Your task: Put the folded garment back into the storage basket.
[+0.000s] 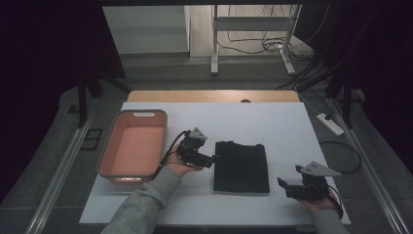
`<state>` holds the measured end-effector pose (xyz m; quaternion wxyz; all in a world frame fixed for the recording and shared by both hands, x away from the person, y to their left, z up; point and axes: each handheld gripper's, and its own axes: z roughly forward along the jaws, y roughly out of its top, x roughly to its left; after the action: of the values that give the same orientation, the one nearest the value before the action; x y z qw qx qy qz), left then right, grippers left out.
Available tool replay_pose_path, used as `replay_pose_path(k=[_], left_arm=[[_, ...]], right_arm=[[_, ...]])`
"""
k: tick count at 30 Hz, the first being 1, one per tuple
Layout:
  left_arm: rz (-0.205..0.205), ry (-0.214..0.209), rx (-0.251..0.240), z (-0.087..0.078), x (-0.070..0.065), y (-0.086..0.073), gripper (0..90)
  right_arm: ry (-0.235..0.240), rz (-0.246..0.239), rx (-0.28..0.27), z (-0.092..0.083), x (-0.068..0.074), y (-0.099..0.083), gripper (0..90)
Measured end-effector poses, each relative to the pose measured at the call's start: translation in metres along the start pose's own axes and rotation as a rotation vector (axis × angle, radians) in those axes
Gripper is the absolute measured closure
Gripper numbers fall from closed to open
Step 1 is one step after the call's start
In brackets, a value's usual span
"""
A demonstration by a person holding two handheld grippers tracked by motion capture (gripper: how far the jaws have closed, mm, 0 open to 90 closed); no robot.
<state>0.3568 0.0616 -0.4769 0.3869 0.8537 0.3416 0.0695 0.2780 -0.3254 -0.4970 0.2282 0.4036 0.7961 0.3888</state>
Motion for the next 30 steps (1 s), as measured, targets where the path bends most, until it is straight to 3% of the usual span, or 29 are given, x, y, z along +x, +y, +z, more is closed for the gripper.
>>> replay_pose_path(k=[30], left_arm=[[-0.032, -0.005, 0.046, 0.026, 0.013, 0.011, 15.0]], right_arm=[[0.001, 0.001, 0.002, 0.001, 0.000, 0.000, 16.1]])
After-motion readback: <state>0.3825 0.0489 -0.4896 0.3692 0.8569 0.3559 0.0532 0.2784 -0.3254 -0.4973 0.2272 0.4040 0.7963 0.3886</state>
